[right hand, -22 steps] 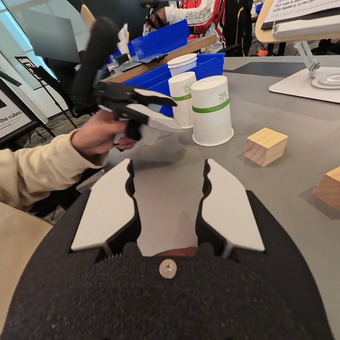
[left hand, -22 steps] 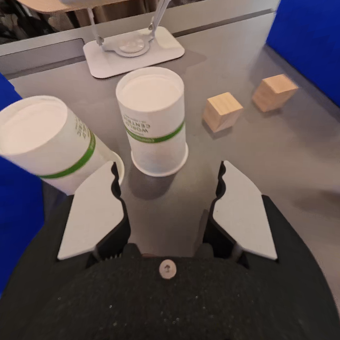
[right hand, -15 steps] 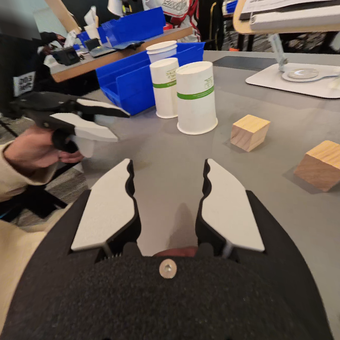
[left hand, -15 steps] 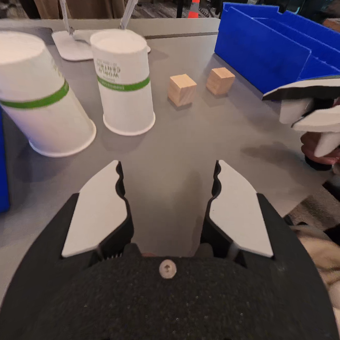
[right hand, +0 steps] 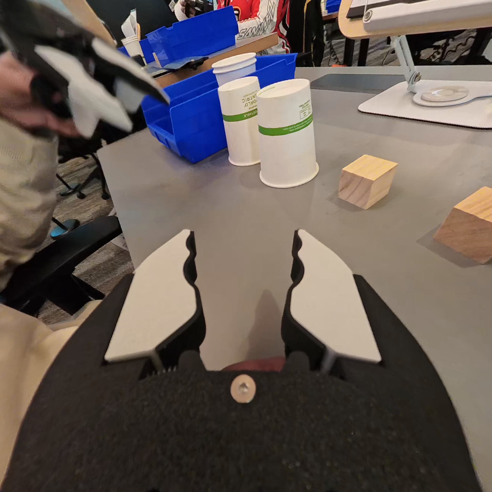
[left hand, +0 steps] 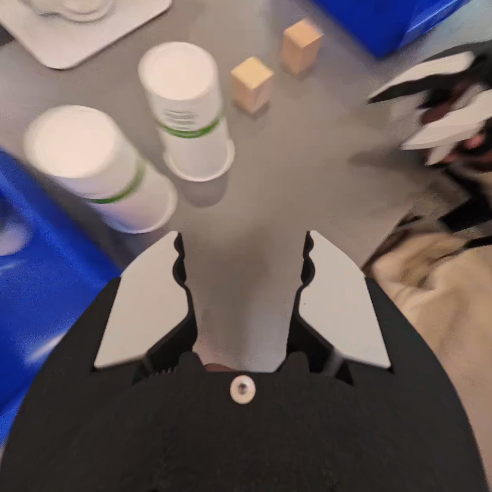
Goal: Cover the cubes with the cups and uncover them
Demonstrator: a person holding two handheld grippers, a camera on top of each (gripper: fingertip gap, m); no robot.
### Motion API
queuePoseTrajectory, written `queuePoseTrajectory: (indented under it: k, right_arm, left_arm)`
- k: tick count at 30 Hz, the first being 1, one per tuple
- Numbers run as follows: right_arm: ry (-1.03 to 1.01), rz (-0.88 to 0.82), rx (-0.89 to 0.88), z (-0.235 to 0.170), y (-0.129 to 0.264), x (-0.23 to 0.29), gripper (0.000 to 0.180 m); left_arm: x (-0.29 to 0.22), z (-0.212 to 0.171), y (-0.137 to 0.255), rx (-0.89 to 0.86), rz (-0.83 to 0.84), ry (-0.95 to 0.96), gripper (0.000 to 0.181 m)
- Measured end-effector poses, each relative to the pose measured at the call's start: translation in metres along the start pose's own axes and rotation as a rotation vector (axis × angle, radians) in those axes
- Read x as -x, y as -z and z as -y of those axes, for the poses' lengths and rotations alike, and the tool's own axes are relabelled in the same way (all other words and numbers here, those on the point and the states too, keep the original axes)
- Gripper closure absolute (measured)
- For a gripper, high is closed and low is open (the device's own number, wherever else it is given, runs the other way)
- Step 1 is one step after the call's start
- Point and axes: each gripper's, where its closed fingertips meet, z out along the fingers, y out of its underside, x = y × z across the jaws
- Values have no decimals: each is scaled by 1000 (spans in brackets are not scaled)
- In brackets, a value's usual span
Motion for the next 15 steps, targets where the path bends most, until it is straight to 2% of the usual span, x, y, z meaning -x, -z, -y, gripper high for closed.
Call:
queuePoseTrajectory:
  k: [4,7,9,11,15]
  right_arm:
    - [-20,18,2,-1,2,0,112]
    - [-8,7,8,-1,4,-3,112]
    - [-11,7,7,0,5,-5,113]
    - [-25,12,6,0,5,-6,113]
    - [-40,17,5,0,7,-8,114]
  left_arm:
    - [112,35,28,139,221,-168,108]
    - [191,41,27,324,343,-304,113]
    - [218,34,17,439,308,-325,113]
    - [228,26,8,523,230,-309,125]
    - [244,20,-2,587,182,-289,136]
